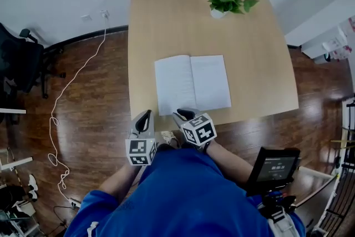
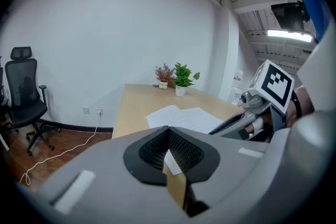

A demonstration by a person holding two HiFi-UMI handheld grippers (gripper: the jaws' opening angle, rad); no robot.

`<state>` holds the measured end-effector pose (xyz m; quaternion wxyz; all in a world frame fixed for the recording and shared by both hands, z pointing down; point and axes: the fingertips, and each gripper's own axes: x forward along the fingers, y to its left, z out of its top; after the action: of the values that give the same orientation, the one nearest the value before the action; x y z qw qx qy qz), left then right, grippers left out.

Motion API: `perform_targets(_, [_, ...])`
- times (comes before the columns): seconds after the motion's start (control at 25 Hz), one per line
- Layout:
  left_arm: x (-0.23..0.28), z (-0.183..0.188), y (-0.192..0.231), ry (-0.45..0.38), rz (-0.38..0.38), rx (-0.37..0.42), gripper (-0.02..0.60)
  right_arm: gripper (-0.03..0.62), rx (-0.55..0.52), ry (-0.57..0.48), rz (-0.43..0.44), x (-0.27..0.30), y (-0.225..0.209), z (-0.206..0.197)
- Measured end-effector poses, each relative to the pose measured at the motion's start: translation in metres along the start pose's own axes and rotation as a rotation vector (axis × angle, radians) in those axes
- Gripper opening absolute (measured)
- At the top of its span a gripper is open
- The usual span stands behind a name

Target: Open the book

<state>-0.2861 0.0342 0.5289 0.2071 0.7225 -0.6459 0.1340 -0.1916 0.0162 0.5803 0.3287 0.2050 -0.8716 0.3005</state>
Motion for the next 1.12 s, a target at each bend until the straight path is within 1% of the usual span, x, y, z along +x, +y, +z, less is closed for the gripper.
perform_targets(0.32, [0.000,0.006,-0.059,-0.015,-0.020,0.034,0.006,0.074,-0.050,-0.113,-0.029,-0.056,-0.017,-0.006])
perform_targets(0.6, [-0.013,0.009,-0.138,-0.061,-0.036,0.073,0.006,0.066,-0.129,-0.220,-0.040,-0.126,-0.024,-0.024])
perform_targets(0.84, [-0.027,0.000,-0.208,-0.072,-0.037,0.079,0.006,0.051,-0.163,-0.293,-0.047,-0.188,-0.035,-0.056])
perform_targets(1.12, [-0.059,-0.023,-0.273,-0.076,-0.007,0.070,0.006,0.044,-0.216,-0.367,-0.067,-0.249,-0.038,-0.098])
